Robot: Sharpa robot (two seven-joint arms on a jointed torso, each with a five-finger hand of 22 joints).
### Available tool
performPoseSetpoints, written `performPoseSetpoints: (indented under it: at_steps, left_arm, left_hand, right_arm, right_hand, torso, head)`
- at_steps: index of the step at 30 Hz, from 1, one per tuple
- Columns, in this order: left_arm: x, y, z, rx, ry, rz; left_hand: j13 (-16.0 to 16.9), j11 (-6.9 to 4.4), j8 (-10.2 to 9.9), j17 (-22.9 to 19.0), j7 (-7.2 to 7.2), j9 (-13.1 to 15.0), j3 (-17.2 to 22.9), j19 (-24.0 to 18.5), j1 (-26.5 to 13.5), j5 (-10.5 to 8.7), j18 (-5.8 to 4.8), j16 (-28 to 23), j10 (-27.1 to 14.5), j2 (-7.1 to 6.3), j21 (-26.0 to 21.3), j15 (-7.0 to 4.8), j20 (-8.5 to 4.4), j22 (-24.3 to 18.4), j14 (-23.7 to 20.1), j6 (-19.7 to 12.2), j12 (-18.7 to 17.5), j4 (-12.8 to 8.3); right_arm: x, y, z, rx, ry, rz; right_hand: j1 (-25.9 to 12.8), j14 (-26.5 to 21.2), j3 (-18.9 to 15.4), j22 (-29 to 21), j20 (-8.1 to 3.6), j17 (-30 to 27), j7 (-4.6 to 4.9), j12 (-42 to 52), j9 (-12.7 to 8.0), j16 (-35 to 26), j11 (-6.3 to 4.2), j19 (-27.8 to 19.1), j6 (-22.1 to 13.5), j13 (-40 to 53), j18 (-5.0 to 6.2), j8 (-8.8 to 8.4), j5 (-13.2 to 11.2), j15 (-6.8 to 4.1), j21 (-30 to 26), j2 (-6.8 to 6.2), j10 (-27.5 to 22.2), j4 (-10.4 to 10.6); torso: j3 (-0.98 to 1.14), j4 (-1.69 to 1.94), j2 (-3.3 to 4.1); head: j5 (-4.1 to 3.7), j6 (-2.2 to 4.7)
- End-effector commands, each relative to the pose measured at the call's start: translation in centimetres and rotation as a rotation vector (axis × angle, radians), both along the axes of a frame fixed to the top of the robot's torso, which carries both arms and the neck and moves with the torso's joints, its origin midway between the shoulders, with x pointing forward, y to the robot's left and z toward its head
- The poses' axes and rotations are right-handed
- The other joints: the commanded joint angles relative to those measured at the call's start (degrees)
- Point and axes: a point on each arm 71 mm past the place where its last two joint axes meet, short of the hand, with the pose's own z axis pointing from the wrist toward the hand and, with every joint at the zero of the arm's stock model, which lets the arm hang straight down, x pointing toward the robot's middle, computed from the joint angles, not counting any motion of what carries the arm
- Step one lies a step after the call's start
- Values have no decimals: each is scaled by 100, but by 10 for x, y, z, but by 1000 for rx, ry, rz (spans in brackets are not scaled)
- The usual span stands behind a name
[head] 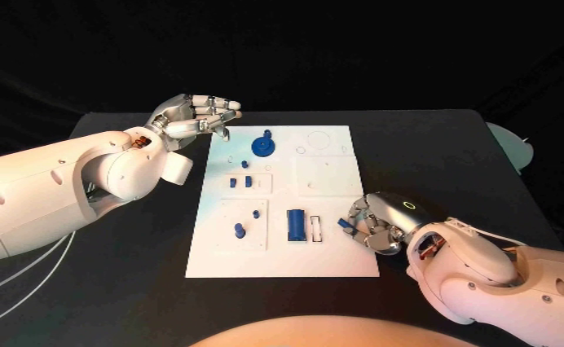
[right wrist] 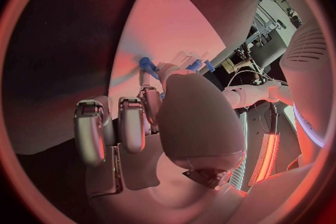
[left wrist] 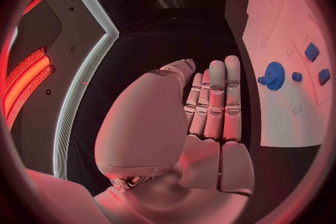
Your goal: Assemble the parts on the task board
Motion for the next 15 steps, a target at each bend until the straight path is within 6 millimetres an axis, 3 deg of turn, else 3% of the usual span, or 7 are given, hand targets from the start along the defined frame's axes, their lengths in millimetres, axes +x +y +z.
performPoseSetpoints:
  at_steps: [1,14,15]
  left_arm:
    - [-1,-3,1,-14,-2,-17]
    - [-1,-5,1,-15,-2,-22]
    - [-1,-5,1,-15,-1,-22]
  left_hand:
    - [-5,-19,25,-5,-3,-4,30,-18,-54,30,39,-4,-37,-1,-27,0,24,-3,-29,-44,30,-2]
    - [-5,-19,25,-5,-3,-4,30,-18,-54,30,39,-4,-37,-1,-27,0,24,-3,-29,-44,30,-2]
    - [-5,-19,25,-5,-3,-4,30,-18,-54,30,39,-4,-37,-1,-27,0,24,-3,-29,-44,30,-2]
  right_arm:
    - [0,4,6,72,34,-40]
    - [3,25,6,187,143,-48]
    - [3,26,5,187,152,-47]
  right_hand:
    - [-140,453,903,1507,-3,673,-31,32,142,17,32,588,0,237,-82,116,9,21,25,-49,7,-821]
    - [-496,456,1048,1507,-2,683,-37,66,192,20,35,588,4,267,-82,156,16,21,25,-128,29,-880]
    - [-604,457,1028,1507,-2,687,-43,84,202,22,32,588,16,280,-82,168,149,17,25,-153,38,-876]
  torso:
    - [-7,2,-1]
    - [-15,10,6]
    - [-14,7,5]
  head:
    - [-15,-8]
    - [-11,-13]
    - [-9,-18]
